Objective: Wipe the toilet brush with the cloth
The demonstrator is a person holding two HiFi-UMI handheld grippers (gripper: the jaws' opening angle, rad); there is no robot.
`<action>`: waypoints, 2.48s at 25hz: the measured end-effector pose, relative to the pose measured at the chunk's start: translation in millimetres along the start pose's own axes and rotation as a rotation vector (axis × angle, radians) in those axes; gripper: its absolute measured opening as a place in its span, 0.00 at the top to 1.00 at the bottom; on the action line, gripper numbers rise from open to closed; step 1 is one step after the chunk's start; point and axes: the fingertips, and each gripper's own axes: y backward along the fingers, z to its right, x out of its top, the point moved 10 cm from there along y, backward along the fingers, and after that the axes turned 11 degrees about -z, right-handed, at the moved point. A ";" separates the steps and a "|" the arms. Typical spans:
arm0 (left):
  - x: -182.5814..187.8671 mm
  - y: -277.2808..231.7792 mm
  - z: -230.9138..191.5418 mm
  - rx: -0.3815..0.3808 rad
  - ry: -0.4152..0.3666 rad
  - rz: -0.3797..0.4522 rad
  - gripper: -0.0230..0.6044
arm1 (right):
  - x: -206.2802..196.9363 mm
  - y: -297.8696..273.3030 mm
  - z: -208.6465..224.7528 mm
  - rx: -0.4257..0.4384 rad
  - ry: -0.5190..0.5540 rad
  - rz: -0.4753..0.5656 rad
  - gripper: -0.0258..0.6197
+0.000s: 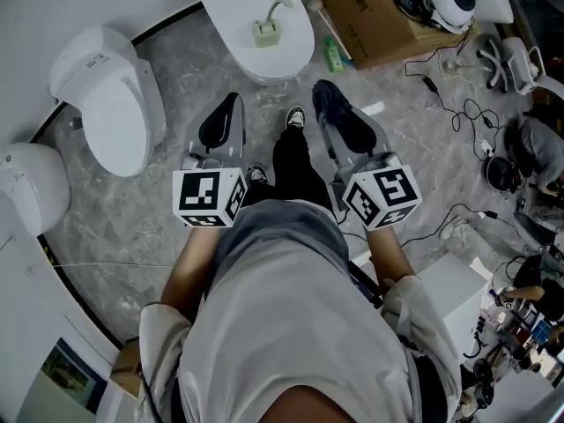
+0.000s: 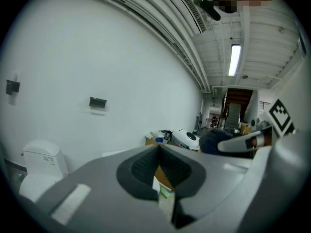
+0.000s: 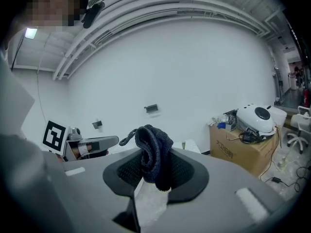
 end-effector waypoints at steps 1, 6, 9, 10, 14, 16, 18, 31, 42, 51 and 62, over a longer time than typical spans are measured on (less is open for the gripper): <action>3.7 -9.1 -0.1 0.001 -0.002 -0.005 0.96 | 4.8 -6.4 7.8 0.006 0.001 -0.004 0.81; 24.1 -63.0 -2.9 0.013 -0.004 -0.028 0.96 | 31.3 -46.7 52.2 0.042 -0.005 -0.030 0.81; 32.9 -98.7 -2.6 0.022 0.003 -0.041 0.96 | 45.0 -71.6 81.3 0.065 -0.005 -0.057 0.81; 35.6 -110.5 -2.2 0.025 0.007 -0.046 0.96 | 49.1 -79.7 91.1 0.073 -0.008 -0.067 0.81; 45.5 -153.9 0.0 0.040 0.023 -0.065 0.96 | 62.2 -109.6 126.6 0.105 -0.032 -0.099 0.81; 49.2 -172.6 0.7 0.048 0.027 -0.083 0.96 | 67.0 -123.3 141.1 0.123 -0.048 -0.116 0.81; 53.8 -191.6 0.6 0.059 0.024 -0.097 0.96 | 73.3 -136.9 155.0 0.146 -0.059 -0.130 0.81; 65.1 -282.1 8.0 0.142 0.004 -0.144 0.96 | 90.2 -201.0 235.8 0.243 0.021 -0.186 0.81; 52.9 -330.2 -12.4 0.061 -0.132 -0.194 0.96 | 84.2 -255.4 270.7 0.292 0.084 -0.225 0.79; 50.1 -354.2 -53.9 -0.042 -0.244 -0.199 0.96 | 68.9 -299.5 274.3 0.258 0.063 -0.244 0.79; -3.2 -387.3 -107.0 -0.003 0.019 -0.162 0.96 | 37.3 -345.8 292.3 0.201 -0.026 -0.260 0.79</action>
